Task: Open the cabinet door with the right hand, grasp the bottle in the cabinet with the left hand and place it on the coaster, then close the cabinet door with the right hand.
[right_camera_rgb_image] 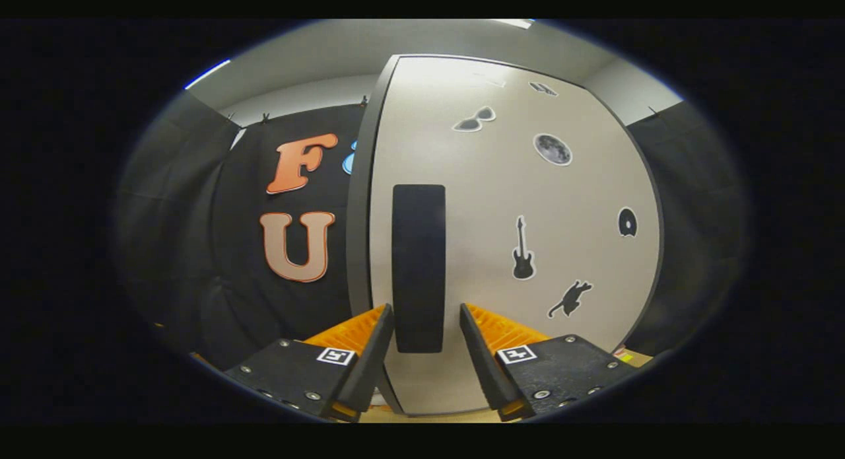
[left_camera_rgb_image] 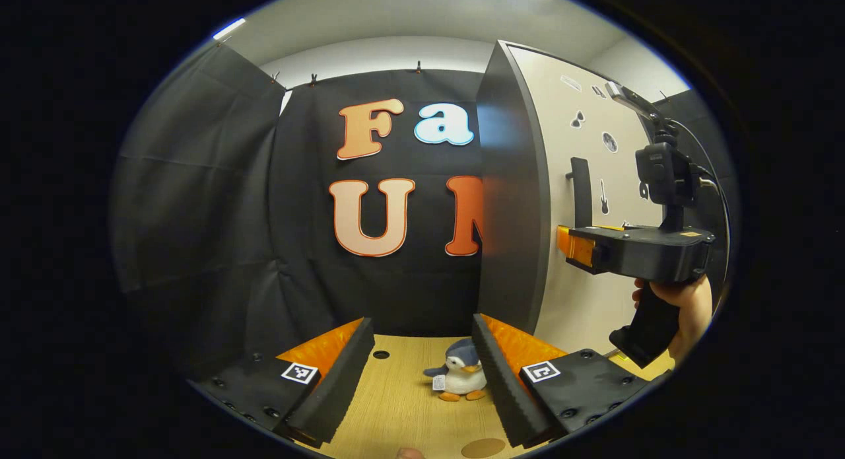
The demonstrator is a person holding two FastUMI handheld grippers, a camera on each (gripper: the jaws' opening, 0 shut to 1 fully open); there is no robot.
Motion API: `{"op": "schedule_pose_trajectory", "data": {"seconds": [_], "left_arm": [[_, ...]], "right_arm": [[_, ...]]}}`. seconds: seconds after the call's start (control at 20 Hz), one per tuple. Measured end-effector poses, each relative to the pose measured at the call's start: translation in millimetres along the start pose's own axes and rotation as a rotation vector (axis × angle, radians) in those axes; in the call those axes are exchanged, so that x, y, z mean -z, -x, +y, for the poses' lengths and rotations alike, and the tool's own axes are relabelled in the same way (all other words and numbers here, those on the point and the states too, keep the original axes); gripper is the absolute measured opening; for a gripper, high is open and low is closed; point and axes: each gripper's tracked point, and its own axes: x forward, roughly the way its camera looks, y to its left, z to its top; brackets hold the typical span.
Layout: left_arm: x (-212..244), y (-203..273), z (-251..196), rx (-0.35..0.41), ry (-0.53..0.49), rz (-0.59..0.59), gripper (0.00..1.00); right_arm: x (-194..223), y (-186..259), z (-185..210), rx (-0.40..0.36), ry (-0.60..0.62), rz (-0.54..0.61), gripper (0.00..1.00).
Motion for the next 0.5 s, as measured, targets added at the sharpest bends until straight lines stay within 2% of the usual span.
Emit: {"op": "schedule_pose_trajectory", "data": {"seconds": [0.1, 0.15, 0.2, 0.25, 0.3, 0.35, 0.4, 0.45, 0.5], "left_arm": [[-0.1, -2.5, -1.4, 0.010, 0.002, -0.001, 0.97], [-0.1, -2.9, -1.2, 0.013, 0.001, -0.001, 0.97], [0.5, -1.7, -0.9, 0.018, 0.000, -0.001, 0.97], [0.9, -1.6, -0.3, 0.023, 0.001, 0.001, 0.97], [3.4, -2.2, -0.3, 0.030, 0.002, 0.006, 0.97], [4.8, -3.0, 0.8, 0.032, 0.006, 0.011, 0.96], [7.3, -5.8, 3.6, 0.035, 0.009, 0.017, 0.99], [9.3, -6.7, 6.7, 0.037, 0.014, 0.021, 0.97], [9.3, -9.8, 9.2, 0.037, 0.014, 0.022, 0.97]], "right_arm": [[0.9, -1.2, 2.3, 0.000, -0.024, -0.004, 0.43], [0.0, 0.7, 1.6, 0.003, -0.028, -0.006, 0.37], [0.9, 0.3, 0.1, 0.008, -0.029, -0.001, 0.36], [0.4, -0.4, -0.7, 0.015, -0.038, -0.001, 0.27], [0.5, 0.2, -0.6, 0.024, -0.056, -0.003, 0.28], [-0.4, 2.6, -0.5, 0.030, -0.059, -0.007, 0.21], [-1.1, 5.8, -1.0, 0.035, -0.059, -0.015, 0.19], [-3.3, 8.8, -1.4, 0.041, -0.061, -0.023, 0.16], [-3.8, 12.4, -2.3, 0.046, -0.060, -0.027, 0.17]]}}
